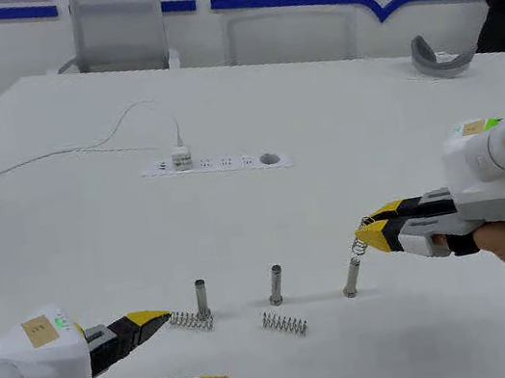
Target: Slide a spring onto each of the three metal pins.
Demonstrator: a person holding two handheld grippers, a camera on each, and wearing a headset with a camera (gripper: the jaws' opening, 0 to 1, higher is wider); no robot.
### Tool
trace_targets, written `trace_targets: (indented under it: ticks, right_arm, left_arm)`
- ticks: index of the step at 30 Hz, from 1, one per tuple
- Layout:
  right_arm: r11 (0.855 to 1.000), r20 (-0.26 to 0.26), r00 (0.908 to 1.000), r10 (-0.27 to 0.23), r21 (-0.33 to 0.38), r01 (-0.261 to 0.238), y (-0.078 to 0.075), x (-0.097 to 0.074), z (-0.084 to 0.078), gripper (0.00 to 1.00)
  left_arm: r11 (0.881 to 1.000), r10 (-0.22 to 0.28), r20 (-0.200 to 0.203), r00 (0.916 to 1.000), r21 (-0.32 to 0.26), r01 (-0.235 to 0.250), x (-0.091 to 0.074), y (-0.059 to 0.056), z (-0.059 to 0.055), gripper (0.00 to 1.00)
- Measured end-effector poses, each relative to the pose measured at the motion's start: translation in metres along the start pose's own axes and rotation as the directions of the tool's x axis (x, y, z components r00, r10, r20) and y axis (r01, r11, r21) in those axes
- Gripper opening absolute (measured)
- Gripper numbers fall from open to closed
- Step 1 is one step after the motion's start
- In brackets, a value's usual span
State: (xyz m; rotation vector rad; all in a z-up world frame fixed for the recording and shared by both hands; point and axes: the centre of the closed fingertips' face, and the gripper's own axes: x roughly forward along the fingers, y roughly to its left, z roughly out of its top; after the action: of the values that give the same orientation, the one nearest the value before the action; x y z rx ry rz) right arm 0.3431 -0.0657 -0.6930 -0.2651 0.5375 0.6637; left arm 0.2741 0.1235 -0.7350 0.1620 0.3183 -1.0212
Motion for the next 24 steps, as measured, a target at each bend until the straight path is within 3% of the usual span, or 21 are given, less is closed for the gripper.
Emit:
trace_targets:
  ticks: [24]
  right_arm:
    - [0.999,-0.035,0.9994,-0.006,0.043,0.007,-0.007,0.018,-0.021,0.12]
  left_arm:
    - [1.000,0.011,-0.010,0.9999,-0.013,-0.011,-0.002,0.002,-0.002,0.63]
